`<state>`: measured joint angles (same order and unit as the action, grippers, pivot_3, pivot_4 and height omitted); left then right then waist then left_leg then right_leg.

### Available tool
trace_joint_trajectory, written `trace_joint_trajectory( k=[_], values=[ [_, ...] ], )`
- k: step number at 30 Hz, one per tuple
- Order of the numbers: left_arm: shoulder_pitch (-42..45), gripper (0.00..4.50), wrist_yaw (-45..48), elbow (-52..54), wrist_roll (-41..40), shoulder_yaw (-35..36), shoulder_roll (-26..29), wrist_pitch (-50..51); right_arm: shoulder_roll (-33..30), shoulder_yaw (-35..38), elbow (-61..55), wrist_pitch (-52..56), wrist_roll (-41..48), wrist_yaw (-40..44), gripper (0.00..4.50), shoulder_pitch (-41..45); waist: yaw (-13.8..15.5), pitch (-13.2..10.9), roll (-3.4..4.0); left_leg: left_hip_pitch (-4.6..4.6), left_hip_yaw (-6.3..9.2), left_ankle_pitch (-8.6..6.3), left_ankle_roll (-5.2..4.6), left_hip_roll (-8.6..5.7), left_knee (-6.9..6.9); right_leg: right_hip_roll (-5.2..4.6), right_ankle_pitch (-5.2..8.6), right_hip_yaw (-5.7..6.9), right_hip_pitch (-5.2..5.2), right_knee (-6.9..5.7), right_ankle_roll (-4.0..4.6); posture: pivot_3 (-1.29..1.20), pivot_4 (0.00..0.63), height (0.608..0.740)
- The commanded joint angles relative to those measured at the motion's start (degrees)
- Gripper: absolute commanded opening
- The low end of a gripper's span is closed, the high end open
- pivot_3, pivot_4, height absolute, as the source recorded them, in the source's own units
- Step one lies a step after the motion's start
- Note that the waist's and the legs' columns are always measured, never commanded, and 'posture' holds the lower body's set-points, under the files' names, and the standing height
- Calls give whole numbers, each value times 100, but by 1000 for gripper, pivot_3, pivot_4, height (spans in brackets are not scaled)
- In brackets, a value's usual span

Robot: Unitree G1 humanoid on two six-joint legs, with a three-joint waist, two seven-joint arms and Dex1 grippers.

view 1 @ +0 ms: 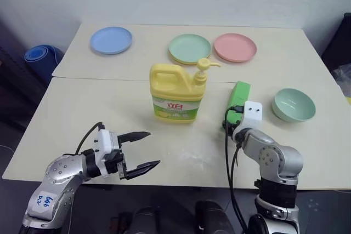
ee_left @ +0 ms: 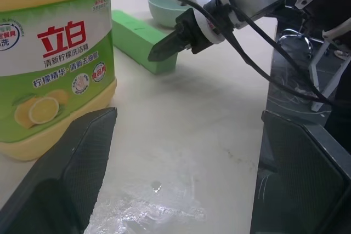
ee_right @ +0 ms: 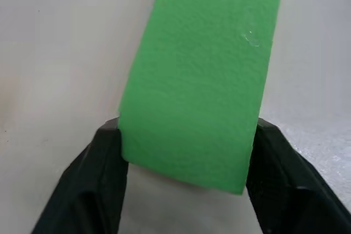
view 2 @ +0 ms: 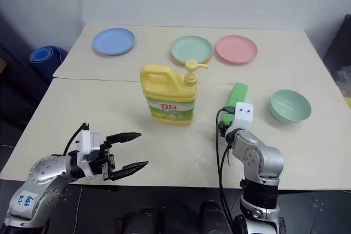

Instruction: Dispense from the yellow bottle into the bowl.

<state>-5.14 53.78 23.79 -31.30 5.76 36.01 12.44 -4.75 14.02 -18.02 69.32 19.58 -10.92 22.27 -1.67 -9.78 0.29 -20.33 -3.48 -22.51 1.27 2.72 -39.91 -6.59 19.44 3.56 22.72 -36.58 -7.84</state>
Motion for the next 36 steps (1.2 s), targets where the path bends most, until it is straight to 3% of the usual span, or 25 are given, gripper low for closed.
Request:
trace_joint_trajectory(
  k=[1,4,8,11,15,22,25,29,36],
  values=[
    [65,4500,52,8,-34,-30,-42,-51,-349,145,-513,-316,23,384,2299,-189,7,0,0,0,0,0,0,0,0,0,0,0,0,0,0,0,150,740],
    [125,4500,71,-55,-22,-85,-85,-73,-733,429,-1031,-1232,96,961,2299,-633,6,-1,2,0,1,0,0,-1,6,1,0,1,0,5,0,0,150,740],
    [217,4500,147,-157,-14,-166,-143,-97,-1157,1338,-1218,-2426,168,1464,2299,-1140,14,-2,2,-1,-3,0,-1,-3,9,-1,-1,-1,-1,12,-3,0,150,740],
    [378,4500,171,-245,-47,-248,-212,-62,-1769,2402,-593,-2958,-11,1386,2299,-1298,28,-2,2,0,-8,0,-1,-3,6,-1,-2,-3,-3,13,-5,0,150,740],
    [527,4500,241,-324,-43,-328,-245,-43,-2395,3060,533,-2864,-117,1222,2299,-1321,18,-2,2,6,-11,0,-2,-3,4,0,-3,-6,-9,13,-6,0,150,740],
    [728,4500,303,-473,-1,-375,-244,-69,-3488,2873,2665,-3264,-174,2305,2299,-1651,9,-1,4,14,-28,2,-7,0,9,2,-3,-19,-10,17,-6,0,150,740],
    [756,4500,289,-483,12,-368,-261,-93,-3772,2496,3020,-3524,-280,2740,3143,-1673,0,1,12,16,-33,2,-7,0,8,2,-3,-24,-9,17,-7,0,150,740],
    [747,4500,217,-416,-26,-334,-295,-64,-3890,2524,3166,-3453,-223,2752,4466,-1554,11,1,13,18,-35,3,-7,1,5,1,-3,-26,-10,15,-7,0,150,740],
    [778,4500,85,-285,-137,-275,-346,75,-3729,2604,2244,-3548,260,3145,4466,-1592,67,1,13,11,-30,2,-8,-1,-4,0,-8,-24,-11,19,-16,0,150,740]
  ],
)
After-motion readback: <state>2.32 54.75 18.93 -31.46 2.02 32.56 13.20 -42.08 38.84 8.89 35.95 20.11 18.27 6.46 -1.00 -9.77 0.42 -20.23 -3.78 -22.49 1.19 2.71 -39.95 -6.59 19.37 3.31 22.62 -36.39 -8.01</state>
